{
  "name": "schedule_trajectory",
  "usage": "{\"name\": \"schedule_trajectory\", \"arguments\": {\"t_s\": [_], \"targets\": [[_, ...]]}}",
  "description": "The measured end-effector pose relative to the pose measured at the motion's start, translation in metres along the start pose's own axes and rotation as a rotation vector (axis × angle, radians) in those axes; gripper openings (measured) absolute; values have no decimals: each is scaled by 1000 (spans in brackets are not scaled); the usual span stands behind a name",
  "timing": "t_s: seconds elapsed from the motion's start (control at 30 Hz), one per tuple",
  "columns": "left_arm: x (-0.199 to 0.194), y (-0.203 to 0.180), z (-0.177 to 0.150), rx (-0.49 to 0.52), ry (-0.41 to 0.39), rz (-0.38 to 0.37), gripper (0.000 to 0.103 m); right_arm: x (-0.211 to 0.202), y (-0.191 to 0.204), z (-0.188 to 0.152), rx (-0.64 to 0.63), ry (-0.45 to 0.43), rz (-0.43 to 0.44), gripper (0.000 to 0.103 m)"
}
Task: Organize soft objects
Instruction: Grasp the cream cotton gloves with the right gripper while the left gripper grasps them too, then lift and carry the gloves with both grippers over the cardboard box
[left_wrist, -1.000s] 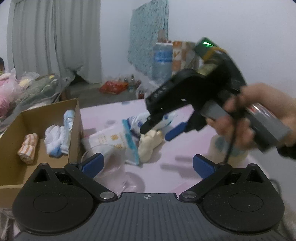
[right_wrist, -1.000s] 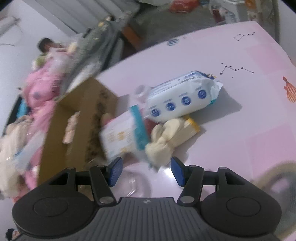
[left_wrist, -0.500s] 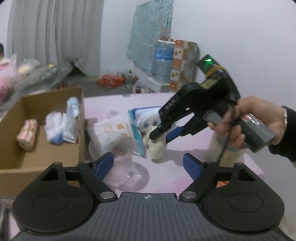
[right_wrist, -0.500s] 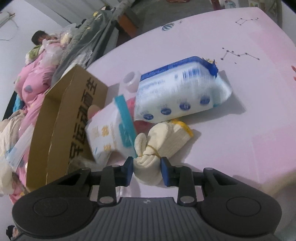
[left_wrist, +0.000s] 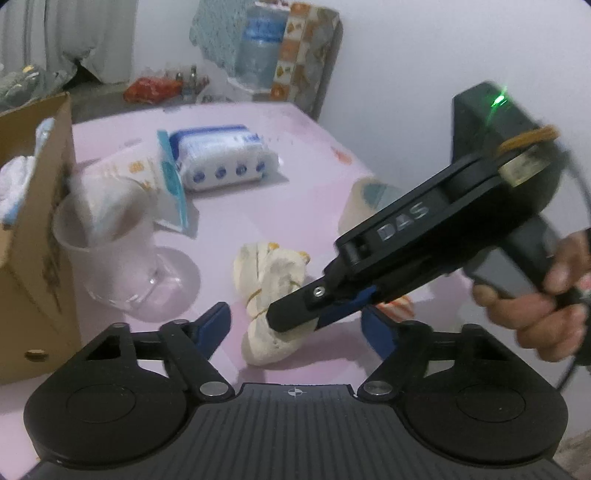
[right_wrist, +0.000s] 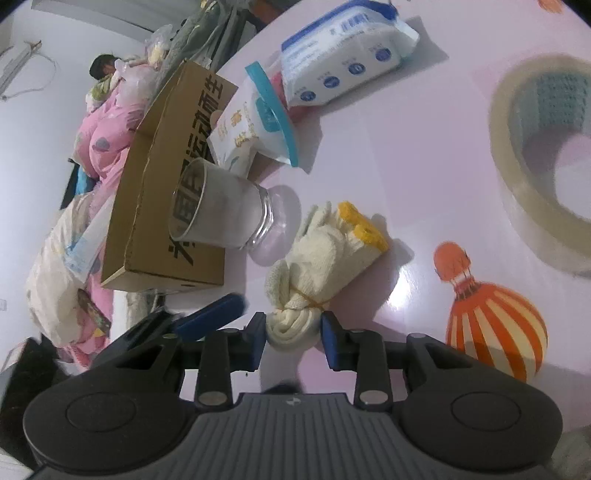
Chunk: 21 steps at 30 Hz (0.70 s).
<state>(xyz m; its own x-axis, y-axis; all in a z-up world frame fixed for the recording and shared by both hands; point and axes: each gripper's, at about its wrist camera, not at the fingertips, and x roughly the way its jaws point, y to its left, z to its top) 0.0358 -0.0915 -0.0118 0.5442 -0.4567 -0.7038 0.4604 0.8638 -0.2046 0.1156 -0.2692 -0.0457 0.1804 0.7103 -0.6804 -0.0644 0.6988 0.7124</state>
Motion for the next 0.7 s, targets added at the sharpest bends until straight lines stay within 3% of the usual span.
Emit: {"name": "schedule_trajectory", "arguments": {"t_s": [0.17,0.3,0.5,0.7], "targets": [[19,-2,2,0,35,13,60,-8,-5,7,-2,-69,2,49],[28,-2,5,4,54,38,56,-4,-12,12,16,-85,21,49],[33,0,7,-5,53,81,33,9,-22,15,84,-86,68,50],[31,-2,6,1,37,104,31,18,-36,15,162,-90,128,51]]}}
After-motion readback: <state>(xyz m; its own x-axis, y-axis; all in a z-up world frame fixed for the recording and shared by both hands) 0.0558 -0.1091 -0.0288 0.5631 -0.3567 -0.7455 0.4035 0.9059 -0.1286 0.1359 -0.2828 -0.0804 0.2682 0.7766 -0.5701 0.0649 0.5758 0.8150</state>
